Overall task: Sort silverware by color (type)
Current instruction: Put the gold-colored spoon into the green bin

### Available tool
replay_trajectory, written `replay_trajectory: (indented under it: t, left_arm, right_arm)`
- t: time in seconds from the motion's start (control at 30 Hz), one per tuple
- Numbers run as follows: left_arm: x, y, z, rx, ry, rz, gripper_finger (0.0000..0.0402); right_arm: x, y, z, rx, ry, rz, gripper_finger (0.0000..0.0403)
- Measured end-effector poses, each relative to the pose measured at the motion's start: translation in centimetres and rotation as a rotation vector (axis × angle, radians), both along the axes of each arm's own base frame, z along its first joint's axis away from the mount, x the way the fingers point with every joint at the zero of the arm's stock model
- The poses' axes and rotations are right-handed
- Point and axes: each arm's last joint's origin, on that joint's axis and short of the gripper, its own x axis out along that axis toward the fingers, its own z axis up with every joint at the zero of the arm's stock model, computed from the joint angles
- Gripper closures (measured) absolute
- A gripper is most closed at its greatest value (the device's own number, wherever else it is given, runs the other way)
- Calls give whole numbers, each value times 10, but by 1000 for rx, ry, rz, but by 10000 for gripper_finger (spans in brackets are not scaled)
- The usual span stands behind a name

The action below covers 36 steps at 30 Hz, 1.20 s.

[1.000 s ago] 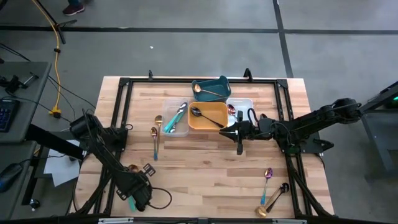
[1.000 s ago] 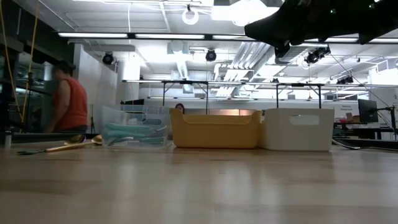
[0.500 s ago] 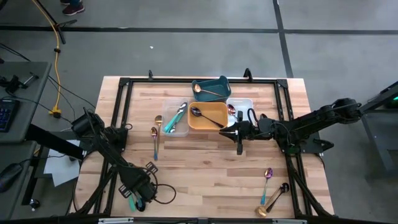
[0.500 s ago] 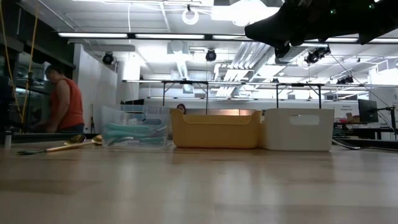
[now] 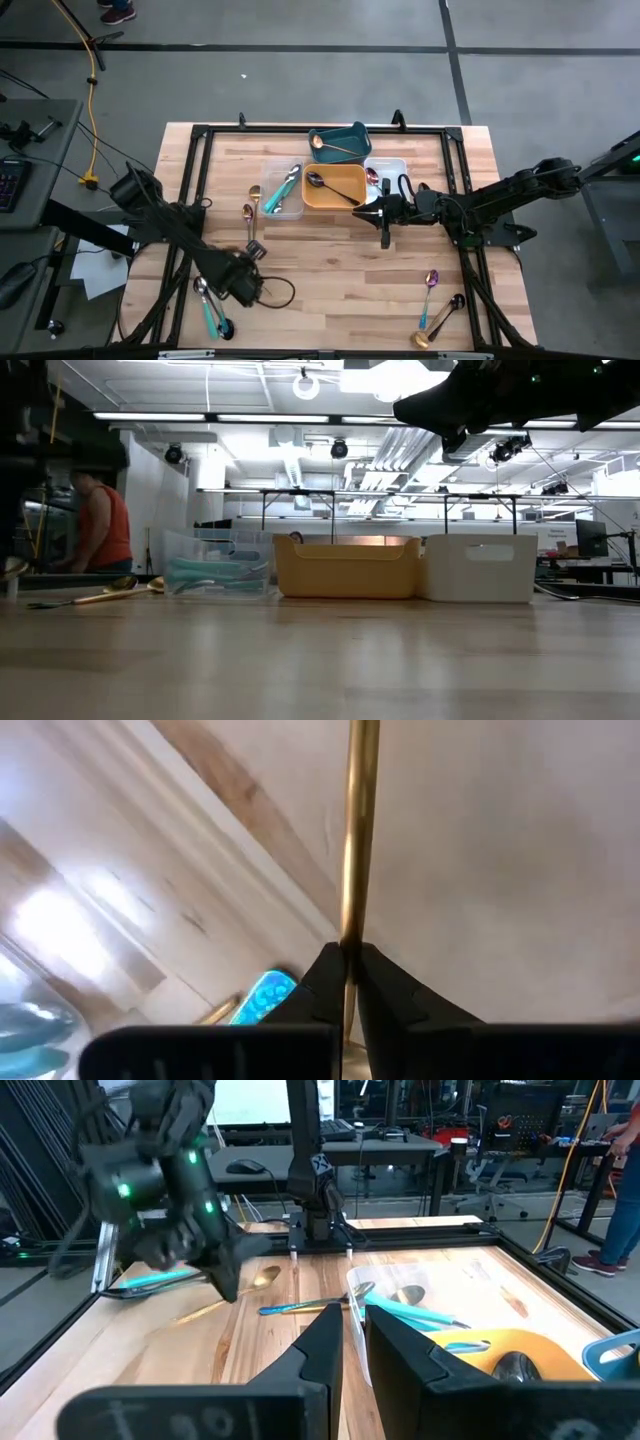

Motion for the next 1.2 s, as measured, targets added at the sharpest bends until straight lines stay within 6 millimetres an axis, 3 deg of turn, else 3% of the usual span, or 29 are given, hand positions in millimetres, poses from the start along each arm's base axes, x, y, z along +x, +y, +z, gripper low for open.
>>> replay_trajectory:
  t: [0.13,0.33,0.43,0.57,0.77,0.9,1.2]
  left_arm:
    - [4,13,24,8,-144,93,398]
    - [13,28,72,-93,-581,293,398]
    - [17,38,86,-159,-816,353,398]
    - [21,49,85,-331,-1064,337,398]
    - [25,72,62,-565,-1310,341,398]
    - [26,86,51,-562,-1355,385,398]
    - [37,112,44,-519,-1376,513,398]
  right_arm:
    - [0,0,0,0,1,0,361]
    - [0,0,0,1,-3,1,361]
    - [0,0,0,41,-3,-3,361]
    - [0,0,0,53,-3,-4,361]
    - [0,0,0,45,2,-3,361]
    - [0,0,-1,44,5,-3,361]
    - [0,0,1,37,-14,-2,361]
